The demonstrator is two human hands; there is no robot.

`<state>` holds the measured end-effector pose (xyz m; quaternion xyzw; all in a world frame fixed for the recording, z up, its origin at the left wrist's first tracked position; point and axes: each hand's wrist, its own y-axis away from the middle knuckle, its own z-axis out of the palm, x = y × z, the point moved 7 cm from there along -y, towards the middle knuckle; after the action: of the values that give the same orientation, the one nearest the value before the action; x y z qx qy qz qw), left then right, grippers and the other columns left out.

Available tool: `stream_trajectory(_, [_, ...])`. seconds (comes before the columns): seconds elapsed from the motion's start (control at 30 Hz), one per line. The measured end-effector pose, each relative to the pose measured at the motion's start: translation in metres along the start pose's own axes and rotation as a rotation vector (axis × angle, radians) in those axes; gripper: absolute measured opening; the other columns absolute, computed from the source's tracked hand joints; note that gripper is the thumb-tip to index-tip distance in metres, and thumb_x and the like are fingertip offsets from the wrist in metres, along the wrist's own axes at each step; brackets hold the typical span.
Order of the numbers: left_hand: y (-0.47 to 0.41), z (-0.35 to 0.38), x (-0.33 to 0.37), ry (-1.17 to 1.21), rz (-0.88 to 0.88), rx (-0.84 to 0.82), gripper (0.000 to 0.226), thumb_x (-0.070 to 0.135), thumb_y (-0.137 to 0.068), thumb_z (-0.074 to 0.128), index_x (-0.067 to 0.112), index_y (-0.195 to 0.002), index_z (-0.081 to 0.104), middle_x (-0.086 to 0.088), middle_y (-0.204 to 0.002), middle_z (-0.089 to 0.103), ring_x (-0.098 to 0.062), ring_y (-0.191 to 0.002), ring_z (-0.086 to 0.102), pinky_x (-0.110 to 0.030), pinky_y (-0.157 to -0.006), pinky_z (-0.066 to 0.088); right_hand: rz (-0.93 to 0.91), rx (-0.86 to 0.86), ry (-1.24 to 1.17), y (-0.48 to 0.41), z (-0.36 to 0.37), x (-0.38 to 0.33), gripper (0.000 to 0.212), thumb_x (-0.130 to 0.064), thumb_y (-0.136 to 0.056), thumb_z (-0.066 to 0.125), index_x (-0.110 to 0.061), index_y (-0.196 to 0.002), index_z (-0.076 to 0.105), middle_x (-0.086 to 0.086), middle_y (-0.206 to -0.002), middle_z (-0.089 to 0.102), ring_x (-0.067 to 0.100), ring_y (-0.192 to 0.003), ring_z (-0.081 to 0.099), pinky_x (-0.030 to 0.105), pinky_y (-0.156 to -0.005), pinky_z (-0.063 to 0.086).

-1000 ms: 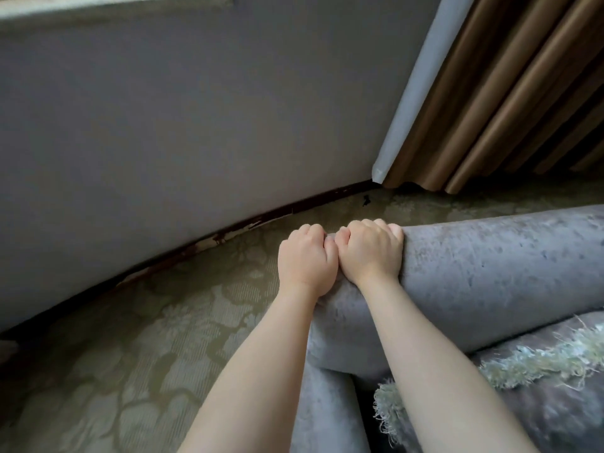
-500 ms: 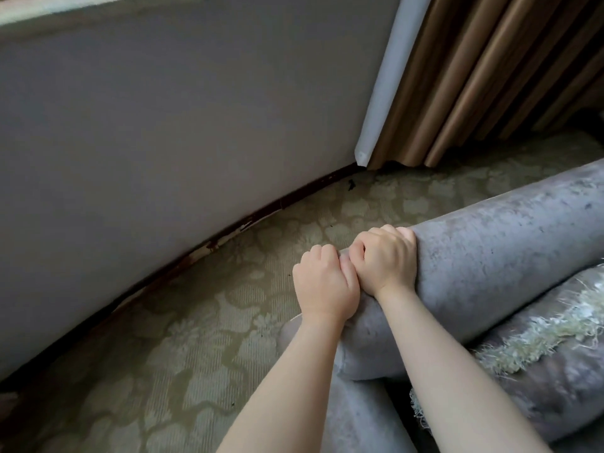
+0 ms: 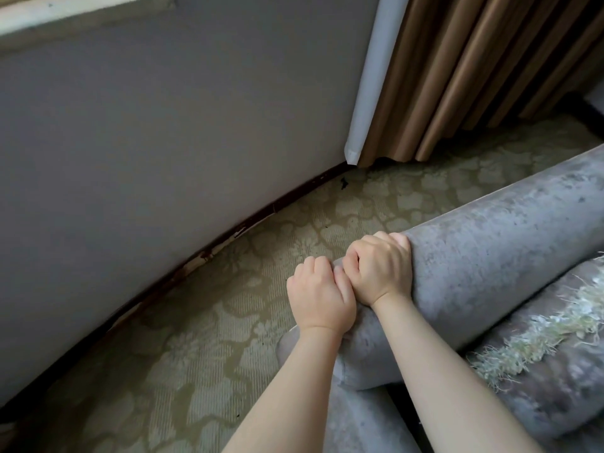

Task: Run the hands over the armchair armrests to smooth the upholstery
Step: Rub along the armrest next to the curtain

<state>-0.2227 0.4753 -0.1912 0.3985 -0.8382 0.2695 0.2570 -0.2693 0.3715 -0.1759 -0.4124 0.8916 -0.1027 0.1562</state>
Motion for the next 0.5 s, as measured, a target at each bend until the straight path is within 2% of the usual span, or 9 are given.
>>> stream_trajectory(0.17, [0.003, 0.000, -0.001, -0.038, -0.057, -0.007, 0.053, 0.040, -0.083, 0.019, 0.006, -0.076, 0.060, -0.007, -0.082, 0.061, -0.028, -0.077, 0.053, -0.041, -0.069, 0.039, -0.007, -0.039, -0.008, 0.001, 0.004, 0.000, 0.048, -0.035, -0.078, 0.024, -0.016, -0.057, 0.063, 0.000, -0.062, 0.061, 0.023, -0.069, 0.051, 0.036, -0.078, 0.030])
stream_trajectory(0.3, [0.015, -0.002, 0.006, -0.071, -0.134, -0.017, 0.040, 0.032, -0.090, 0.030, 0.006, -0.085, 0.060, -0.006, -0.089, 0.061, -0.027, -0.084, 0.053, -0.041, -0.076, 0.040, -0.044, -0.107, 0.006, 0.010, -0.001, 0.005, 0.040, -0.032, -0.086, 0.034, -0.015, -0.068, 0.066, 0.002, -0.075, 0.065, 0.023, -0.080, 0.053, 0.036, -0.081, 0.029])
stream_trajectory(0.4, [0.037, -0.007, 0.017, -0.075, -0.200, -0.028, 0.029, 0.026, -0.094, 0.037, 0.006, -0.088, 0.057, -0.008, -0.092, 0.059, -0.028, -0.088, 0.052, -0.041, -0.079, 0.040, -0.122, -0.191, 0.011, 0.027, -0.012, 0.006, 0.041, -0.032, -0.090, 0.032, -0.014, -0.080, 0.067, 0.003, -0.088, 0.067, 0.024, -0.092, 0.054, 0.038, -0.085, 0.030])
stream_trajectory(0.5, [0.071, -0.016, 0.019, -0.092, -0.214, -0.017, 0.030, 0.027, -0.095, 0.036, 0.006, -0.087, 0.056, -0.008, -0.091, 0.058, -0.028, -0.088, 0.052, -0.042, -0.080, 0.040, -0.168, -0.218, 0.014, 0.059, -0.022, 0.003, 0.041, -0.032, -0.090, 0.032, -0.014, -0.083, 0.067, 0.004, -0.092, 0.067, 0.025, -0.094, 0.054, 0.038, -0.086, 0.031])
